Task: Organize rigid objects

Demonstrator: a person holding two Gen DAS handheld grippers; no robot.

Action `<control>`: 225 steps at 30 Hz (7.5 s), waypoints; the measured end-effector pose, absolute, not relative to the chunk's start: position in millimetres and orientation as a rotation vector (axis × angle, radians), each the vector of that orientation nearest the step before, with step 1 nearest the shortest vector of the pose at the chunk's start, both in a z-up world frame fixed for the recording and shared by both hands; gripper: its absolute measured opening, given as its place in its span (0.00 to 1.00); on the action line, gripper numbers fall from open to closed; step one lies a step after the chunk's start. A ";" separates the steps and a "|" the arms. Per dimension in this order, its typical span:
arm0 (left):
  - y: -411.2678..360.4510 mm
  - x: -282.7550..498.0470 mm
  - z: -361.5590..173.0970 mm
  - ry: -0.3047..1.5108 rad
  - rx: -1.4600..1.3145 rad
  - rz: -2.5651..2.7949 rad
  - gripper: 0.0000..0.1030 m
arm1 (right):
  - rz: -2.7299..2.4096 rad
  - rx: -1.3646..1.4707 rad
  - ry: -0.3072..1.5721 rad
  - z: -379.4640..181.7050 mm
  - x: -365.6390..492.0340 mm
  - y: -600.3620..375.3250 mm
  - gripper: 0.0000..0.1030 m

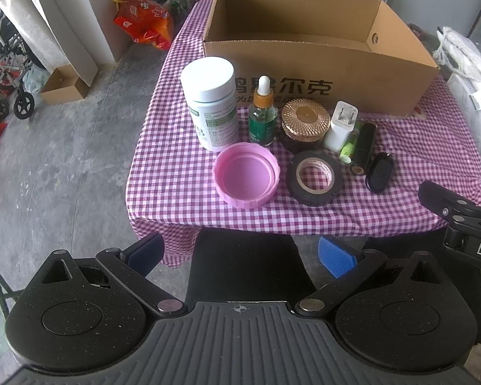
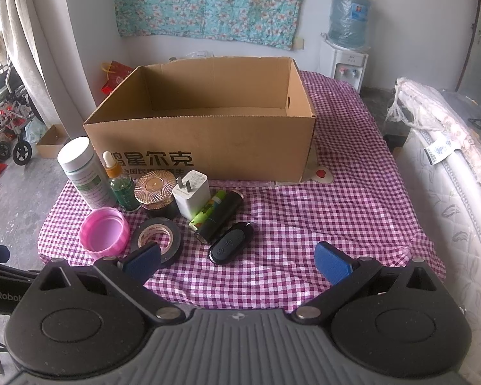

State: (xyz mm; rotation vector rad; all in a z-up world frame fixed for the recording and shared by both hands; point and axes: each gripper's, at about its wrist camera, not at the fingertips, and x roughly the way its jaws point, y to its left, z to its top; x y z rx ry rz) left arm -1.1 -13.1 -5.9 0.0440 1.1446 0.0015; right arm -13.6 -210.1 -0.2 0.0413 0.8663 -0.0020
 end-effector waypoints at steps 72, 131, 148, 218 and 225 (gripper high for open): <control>-150.0 100.2 -84.4 1.250 0.221 -0.380 0.35 | 0.234 0.690 1.164 -105.2 91.3 -309.2 0.26; 1.6 229.0 2.6 1.232 0.150 0.007 0.32 | 0.509 0.648 1.237 -56.5 314.3 -194.6 0.19; -3.3 228.4 11.5 1.208 0.235 0.076 0.34 | 0.484 0.727 1.233 -64.9 312.8 -217.4 0.20; -131.8 118.5 -68.3 1.260 0.061 -0.276 0.29 | 0.276 0.878 1.230 -113.7 144.9 -356.9 0.23; -128.8 115.0 -69.1 1.247 0.069 -0.251 0.25 | 0.295 0.831 1.222 -112.0 150.4 -350.1 0.23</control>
